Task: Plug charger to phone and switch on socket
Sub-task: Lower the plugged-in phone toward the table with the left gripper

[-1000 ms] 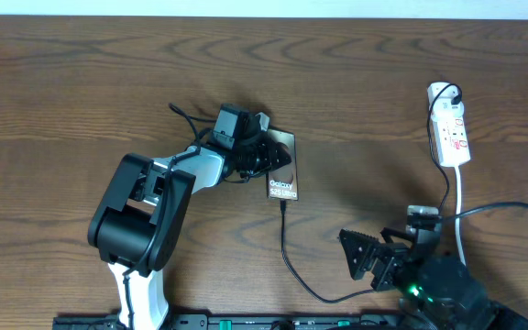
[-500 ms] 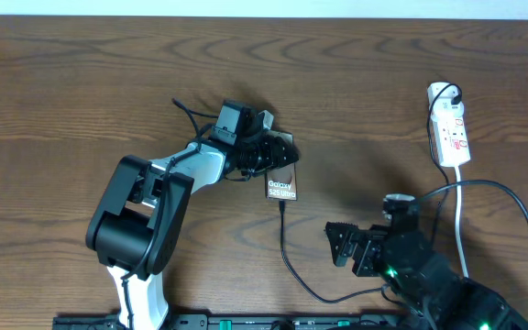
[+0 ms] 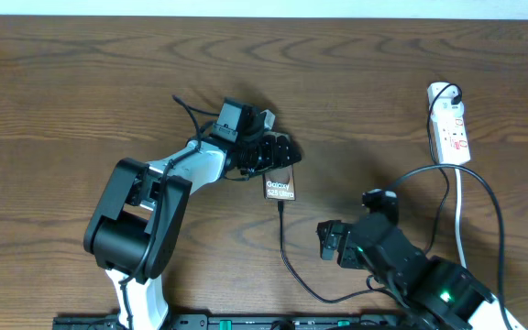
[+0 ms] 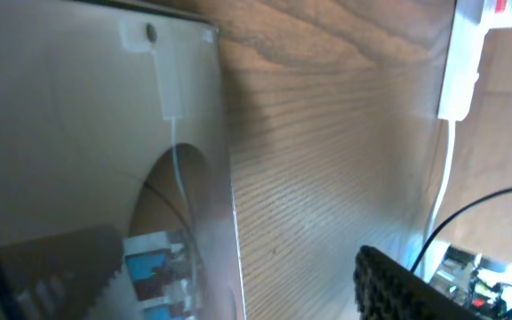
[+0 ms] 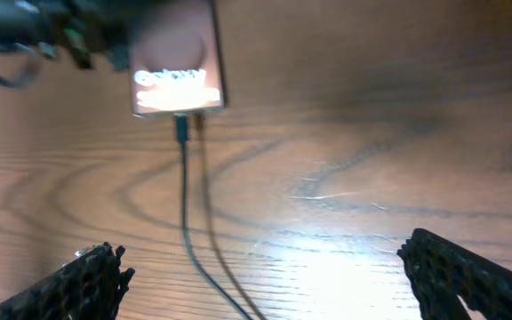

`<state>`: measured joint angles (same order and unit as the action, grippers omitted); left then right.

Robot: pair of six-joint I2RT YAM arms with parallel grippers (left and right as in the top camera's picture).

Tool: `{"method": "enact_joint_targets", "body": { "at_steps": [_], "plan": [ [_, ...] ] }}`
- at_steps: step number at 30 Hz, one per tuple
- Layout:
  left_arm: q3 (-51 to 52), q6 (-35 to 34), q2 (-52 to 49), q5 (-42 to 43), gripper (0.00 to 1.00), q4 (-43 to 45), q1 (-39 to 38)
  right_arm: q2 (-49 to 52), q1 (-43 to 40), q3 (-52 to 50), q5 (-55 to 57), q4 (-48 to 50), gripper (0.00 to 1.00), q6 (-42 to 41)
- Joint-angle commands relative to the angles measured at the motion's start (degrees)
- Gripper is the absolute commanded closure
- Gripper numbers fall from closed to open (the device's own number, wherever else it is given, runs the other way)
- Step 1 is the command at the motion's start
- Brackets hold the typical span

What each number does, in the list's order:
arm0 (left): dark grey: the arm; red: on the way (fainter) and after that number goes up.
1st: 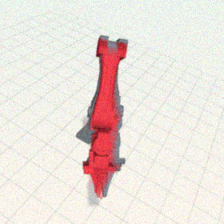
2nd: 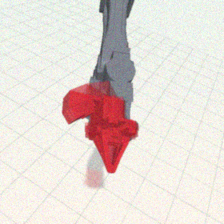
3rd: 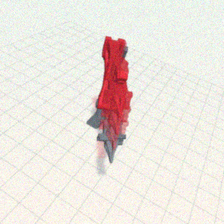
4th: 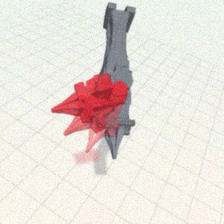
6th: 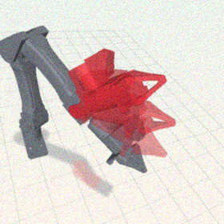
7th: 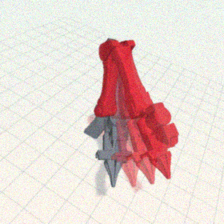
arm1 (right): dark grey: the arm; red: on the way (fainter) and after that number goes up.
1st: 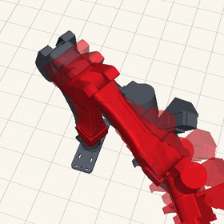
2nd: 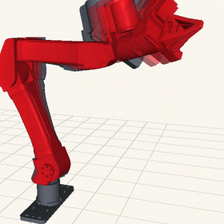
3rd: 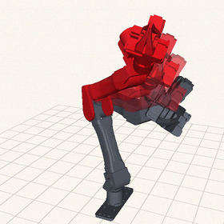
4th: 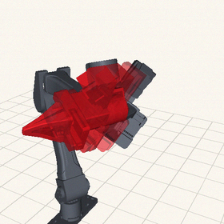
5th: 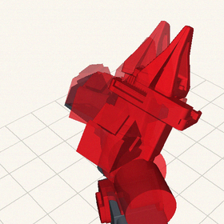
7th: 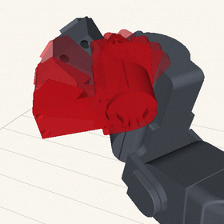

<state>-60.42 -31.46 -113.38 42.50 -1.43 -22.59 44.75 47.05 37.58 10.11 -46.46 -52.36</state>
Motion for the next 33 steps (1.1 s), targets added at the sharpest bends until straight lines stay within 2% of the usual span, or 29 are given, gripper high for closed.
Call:
{"method": "enact_joint_targets", "body": {
  "at_steps": [1, 9, 15, 22, 33],
  "plan": [
    [3.04, 3.43, -5.55, -12.15, 0.25, -5.01, 0.22, 3.45, -0.24, 0.17, 0.92, 0.46, 0.01, -0.85],
    [2.34, 5.51, -5.55, -12.07, 0.23, -5.4, -0.72, 12.41, -0.24, 0.2, 0.66, 2.97, 0.01, -9.6],
    [1.09, 8.57, -5.55, -11.67, 0.23, -6.56, -2.25, 16.63, -0.24, 0.2, 0.68, 6.05, 0.01, -12.28],
    [-0.79, 10.47, -5.55, -11.72, 0.22, -7.3, -4.46, 17.18, -0.24, 0.2, 0.7, 7.08, 0.01, -17.09],
    [-1.27, 9.75, -5.55, -14.93, 0.22, -9.27, -4.2, 17.18, -0.24, 0.2, -0.68, 7.23, 0.01, -17.05]
  ]
}}
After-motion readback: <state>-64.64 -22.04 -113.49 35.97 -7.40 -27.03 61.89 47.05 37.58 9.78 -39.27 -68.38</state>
